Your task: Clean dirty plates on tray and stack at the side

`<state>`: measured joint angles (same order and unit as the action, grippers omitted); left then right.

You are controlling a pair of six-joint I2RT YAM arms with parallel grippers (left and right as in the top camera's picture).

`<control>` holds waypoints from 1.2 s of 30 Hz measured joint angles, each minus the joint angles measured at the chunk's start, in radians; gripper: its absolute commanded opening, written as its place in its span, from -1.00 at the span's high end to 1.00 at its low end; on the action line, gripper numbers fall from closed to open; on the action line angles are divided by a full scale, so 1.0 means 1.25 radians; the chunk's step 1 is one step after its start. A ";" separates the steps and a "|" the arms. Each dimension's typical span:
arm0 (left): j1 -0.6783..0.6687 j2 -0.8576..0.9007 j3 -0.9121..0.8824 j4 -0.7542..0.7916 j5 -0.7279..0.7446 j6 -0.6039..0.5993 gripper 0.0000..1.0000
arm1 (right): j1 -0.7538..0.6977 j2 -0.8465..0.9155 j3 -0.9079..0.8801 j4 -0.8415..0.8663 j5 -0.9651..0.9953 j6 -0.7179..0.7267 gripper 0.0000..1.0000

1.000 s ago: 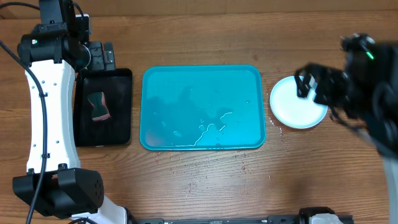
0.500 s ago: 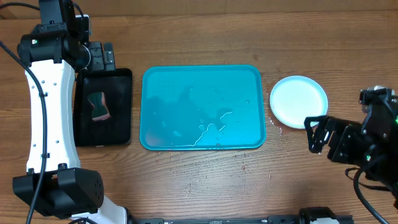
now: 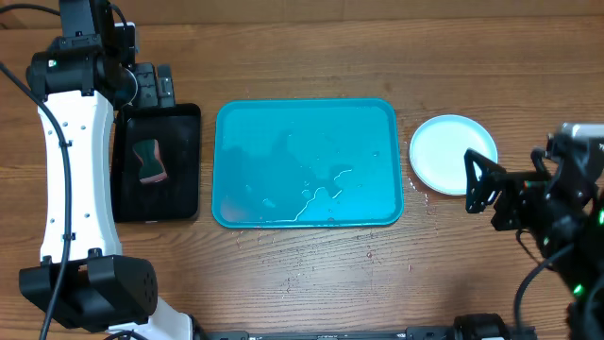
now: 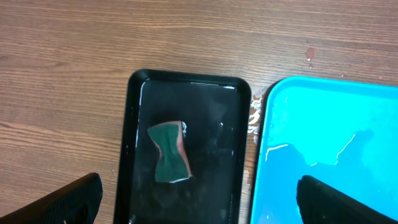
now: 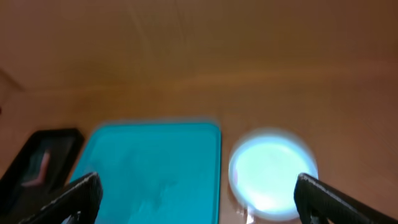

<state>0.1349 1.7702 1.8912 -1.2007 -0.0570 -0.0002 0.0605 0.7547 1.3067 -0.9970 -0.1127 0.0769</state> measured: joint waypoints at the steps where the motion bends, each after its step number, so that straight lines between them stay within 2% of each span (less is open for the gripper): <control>1: 0.000 0.000 0.000 0.000 0.001 0.000 -1.00 | -0.001 -0.043 -0.065 0.078 0.000 -0.009 -1.00; 4: 0.000 0.000 0.000 0.000 0.001 0.000 -1.00 | -0.011 -0.183 -0.292 0.364 -0.010 -0.030 -1.00; 6: 0.000 0.000 0.000 -0.001 0.001 0.000 -0.99 | -0.021 -0.258 -0.423 0.482 -0.016 -0.036 -1.00; 11: 0.000 0.000 0.000 -0.001 0.001 0.000 -1.00 | -0.027 -0.416 -0.706 0.667 -0.032 -0.044 -1.00; 18: 0.000 0.000 0.000 -0.001 0.000 0.000 -1.00 | -0.027 -0.589 -0.976 0.832 -0.038 -0.048 -1.00; 22: 0.000 0.000 0.000 0.000 0.000 0.000 -1.00 | -0.027 -0.592 -1.026 0.841 -0.044 -0.050 -1.00; 27: 0.000 0.000 0.000 0.000 0.000 0.000 -0.99 | -0.027 -0.592 -1.031 0.740 -0.045 -0.050 -1.00; 36: 0.000 0.000 0.000 0.000 0.000 0.000 -1.00 | -0.027 -0.592 -1.031 0.741 -0.045 -0.051 -1.00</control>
<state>0.1352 1.7702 1.8912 -1.2011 -0.0566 -0.0002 0.0261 0.0147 0.0185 -0.0711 -0.1692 0.0135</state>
